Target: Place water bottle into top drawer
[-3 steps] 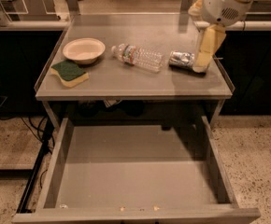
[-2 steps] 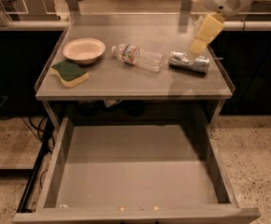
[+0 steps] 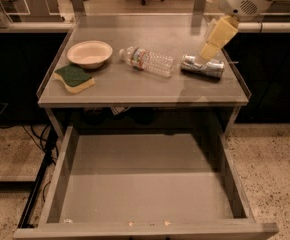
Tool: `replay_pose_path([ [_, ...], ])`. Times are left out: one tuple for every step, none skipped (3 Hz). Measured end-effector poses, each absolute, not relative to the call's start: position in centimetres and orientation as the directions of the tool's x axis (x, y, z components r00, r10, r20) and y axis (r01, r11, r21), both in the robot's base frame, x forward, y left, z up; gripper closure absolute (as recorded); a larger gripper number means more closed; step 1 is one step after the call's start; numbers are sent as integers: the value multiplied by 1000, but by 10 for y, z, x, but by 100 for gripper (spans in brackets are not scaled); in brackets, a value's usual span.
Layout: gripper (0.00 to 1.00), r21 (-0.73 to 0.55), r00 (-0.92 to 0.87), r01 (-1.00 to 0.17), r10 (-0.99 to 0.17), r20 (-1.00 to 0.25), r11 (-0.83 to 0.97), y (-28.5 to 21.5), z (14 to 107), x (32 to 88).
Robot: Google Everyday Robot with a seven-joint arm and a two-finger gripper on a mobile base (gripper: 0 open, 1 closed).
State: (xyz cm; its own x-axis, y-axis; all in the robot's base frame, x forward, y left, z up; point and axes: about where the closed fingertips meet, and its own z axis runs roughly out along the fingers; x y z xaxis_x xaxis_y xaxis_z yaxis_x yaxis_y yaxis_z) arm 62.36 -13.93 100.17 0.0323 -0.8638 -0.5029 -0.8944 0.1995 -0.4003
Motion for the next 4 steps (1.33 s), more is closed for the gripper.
replay_pose_path([
  [0, -385, 39, -898, -833, -552, 213, -104, 996, 607],
  [0, -322, 21, -920, -792, -610, 223, -59, 969, 591],
  [0, -333, 28, -918, -799, -600, 217, -51, 968, 595],
  [0, -335, 30, -918, -805, -592, 212, -43, 960, 618],
])
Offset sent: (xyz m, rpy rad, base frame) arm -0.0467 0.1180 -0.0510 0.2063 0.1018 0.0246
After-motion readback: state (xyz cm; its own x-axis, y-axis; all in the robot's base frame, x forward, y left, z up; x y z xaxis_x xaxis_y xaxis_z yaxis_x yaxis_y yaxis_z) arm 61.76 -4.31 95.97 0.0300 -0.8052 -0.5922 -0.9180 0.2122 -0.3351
